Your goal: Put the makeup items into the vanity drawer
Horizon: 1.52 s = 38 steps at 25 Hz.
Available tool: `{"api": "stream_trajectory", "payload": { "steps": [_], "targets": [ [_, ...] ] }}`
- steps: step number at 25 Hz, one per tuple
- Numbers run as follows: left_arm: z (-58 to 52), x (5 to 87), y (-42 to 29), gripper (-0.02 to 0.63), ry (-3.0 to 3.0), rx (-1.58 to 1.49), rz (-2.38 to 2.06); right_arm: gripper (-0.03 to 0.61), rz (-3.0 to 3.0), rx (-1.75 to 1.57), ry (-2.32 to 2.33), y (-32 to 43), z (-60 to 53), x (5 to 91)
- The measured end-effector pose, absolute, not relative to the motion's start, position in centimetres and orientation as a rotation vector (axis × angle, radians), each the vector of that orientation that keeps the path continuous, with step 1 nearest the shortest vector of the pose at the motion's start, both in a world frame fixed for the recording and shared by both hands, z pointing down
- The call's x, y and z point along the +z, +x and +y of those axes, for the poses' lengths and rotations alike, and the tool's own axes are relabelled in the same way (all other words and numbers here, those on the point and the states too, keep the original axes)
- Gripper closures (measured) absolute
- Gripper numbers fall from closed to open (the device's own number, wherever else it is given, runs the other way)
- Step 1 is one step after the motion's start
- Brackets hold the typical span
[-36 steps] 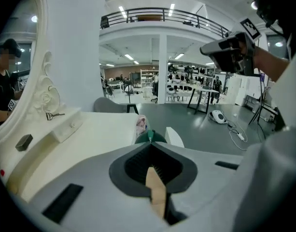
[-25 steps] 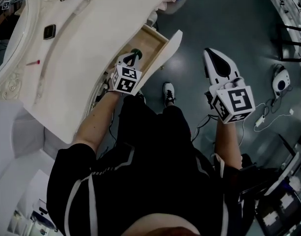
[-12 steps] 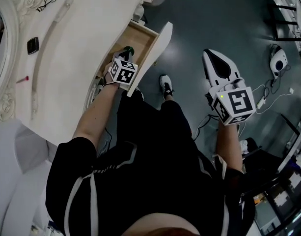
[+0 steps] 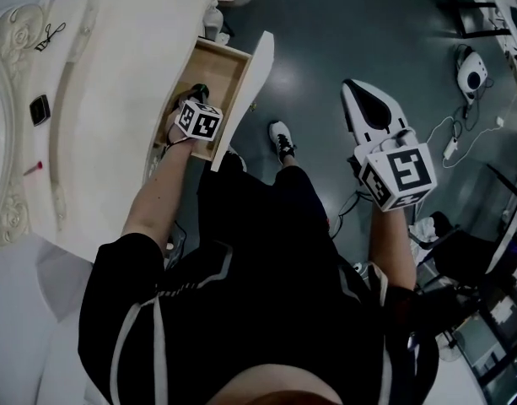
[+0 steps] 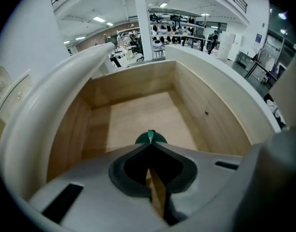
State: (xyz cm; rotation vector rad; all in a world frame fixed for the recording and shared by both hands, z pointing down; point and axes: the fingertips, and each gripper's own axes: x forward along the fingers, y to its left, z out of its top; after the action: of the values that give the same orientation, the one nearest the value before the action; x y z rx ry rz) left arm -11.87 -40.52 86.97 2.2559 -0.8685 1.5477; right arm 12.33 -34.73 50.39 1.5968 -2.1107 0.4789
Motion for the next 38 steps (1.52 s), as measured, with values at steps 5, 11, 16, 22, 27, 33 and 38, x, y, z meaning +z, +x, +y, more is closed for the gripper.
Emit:
{"api": "stream_trajectory", "payload": {
  "steps": [5,11,16,22,27,33,38],
  "targets": [
    [-40.6,87.4,-11.7,0.61,2.253,1.56,-0.841,0.572,-2.087,0.499,1.623,13.4,-34.4,50.6],
    [-40.7,87.3,-11.5,0.609,2.261,1.589,-0.847,0.572,-2.104,0.521,1.633,13.8,-34.5,50.6],
    [-40.5,87.2,-11.5,0.608,2.239,1.576,-0.855,0.573,-2.135,0.518,1.614,14.0,-34.6,50.2],
    [-40.0,86.2,-11.5,0.546,2.231,1.591,-0.82,0.572,-2.168,0.482,1.604,14.4,-34.8,48.6],
    [-40.9,81.9,-10.2,0.541,2.317,1.526,-0.876,0.572,-2.222,0.436,1.585,14.3,-34.7,46.6],
    [-41.6,74.8,-10.4,0.541,2.367,1.4,-1.008,0.572,-2.3,0.396,1.56,14.2,-35.7,44.4],
    [-40.1,70.5,-10.0,0.541,2.393,1.346,-1.067,0.572,-2.361,0.366,1.516,14.0,-35.2,42.7]
  ]
}}
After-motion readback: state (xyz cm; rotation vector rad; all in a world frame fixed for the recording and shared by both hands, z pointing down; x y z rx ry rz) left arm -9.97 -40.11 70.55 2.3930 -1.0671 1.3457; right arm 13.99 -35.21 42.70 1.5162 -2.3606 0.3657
